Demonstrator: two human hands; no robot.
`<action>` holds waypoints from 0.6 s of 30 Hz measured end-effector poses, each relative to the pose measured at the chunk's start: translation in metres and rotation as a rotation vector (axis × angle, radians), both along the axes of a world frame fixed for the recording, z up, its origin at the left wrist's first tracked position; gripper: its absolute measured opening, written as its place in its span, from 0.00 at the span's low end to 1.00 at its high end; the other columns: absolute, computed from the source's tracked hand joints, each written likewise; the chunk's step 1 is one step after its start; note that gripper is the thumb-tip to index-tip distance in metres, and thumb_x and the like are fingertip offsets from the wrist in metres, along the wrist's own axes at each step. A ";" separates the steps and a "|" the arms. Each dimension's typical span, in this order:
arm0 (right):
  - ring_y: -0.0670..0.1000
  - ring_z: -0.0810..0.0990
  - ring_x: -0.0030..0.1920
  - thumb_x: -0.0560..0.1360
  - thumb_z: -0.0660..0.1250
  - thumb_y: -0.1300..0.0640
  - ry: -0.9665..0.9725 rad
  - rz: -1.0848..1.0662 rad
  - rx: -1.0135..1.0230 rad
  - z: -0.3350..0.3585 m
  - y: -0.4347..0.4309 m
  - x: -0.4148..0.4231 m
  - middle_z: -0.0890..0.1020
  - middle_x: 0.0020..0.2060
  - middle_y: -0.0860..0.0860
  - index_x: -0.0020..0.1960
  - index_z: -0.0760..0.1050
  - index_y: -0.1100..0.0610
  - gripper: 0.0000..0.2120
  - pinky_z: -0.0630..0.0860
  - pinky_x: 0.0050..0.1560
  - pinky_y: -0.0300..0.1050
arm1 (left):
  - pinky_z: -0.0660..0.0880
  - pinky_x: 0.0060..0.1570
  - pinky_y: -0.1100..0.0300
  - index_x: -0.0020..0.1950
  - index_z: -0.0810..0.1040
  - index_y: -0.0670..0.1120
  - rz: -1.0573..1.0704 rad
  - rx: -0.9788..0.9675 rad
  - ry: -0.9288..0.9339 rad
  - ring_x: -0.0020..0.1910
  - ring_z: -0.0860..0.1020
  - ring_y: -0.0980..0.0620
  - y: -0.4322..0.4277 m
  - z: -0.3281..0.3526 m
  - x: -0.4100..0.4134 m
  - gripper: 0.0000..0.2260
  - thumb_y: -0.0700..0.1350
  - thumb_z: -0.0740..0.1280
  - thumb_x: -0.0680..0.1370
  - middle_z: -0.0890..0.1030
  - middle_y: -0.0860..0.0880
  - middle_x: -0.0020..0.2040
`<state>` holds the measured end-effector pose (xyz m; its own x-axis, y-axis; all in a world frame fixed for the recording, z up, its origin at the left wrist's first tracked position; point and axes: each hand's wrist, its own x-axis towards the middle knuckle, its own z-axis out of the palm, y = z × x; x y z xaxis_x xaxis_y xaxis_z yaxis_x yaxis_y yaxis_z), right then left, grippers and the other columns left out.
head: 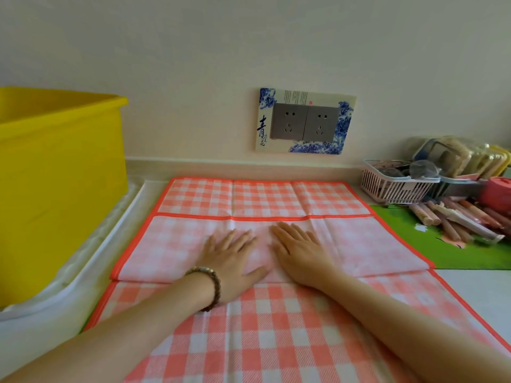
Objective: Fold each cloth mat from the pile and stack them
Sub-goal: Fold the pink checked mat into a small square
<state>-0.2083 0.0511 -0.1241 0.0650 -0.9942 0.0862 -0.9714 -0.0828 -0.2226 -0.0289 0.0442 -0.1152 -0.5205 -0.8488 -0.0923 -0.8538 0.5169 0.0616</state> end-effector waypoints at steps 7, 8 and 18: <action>0.47 0.47 0.77 0.80 0.46 0.40 0.036 -0.167 0.053 0.000 0.010 -0.067 0.49 0.77 0.44 0.77 0.49 0.44 0.26 0.44 0.75 0.47 | 0.37 0.73 0.45 0.76 0.38 0.56 -0.008 0.004 -0.016 0.75 0.36 0.54 0.001 -0.001 0.002 0.33 0.69 0.39 0.75 0.36 0.58 0.76; 0.47 0.47 0.77 0.80 0.46 0.40 0.045 -0.203 0.064 0.001 0.013 -0.081 0.49 0.77 0.44 0.77 0.49 0.44 0.27 0.44 0.75 0.47 | 0.37 0.73 0.45 0.76 0.38 0.56 -0.007 0.006 -0.018 0.75 0.35 0.54 0.000 -0.002 0.002 0.34 0.69 0.38 0.74 0.36 0.58 0.76; 0.47 0.44 0.77 0.80 0.44 0.41 0.127 -0.313 0.141 0.009 0.030 -0.137 0.48 0.77 0.47 0.77 0.46 0.50 0.28 0.40 0.75 0.45 | 0.38 0.73 0.43 0.75 0.40 0.62 -0.015 0.009 0.004 0.75 0.36 0.53 0.001 -0.002 0.001 0.29 0.68 0.40 0.76 0.38 0.57 0.76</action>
<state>-0.3456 0.0810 -0.1152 -0.2426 -0.9692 -0.0420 -0.9656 0.2454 -0.0861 -0.0275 0.0450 -0.1171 -0.5335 -0.8402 -0.0975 -0.8458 0.5289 0.0698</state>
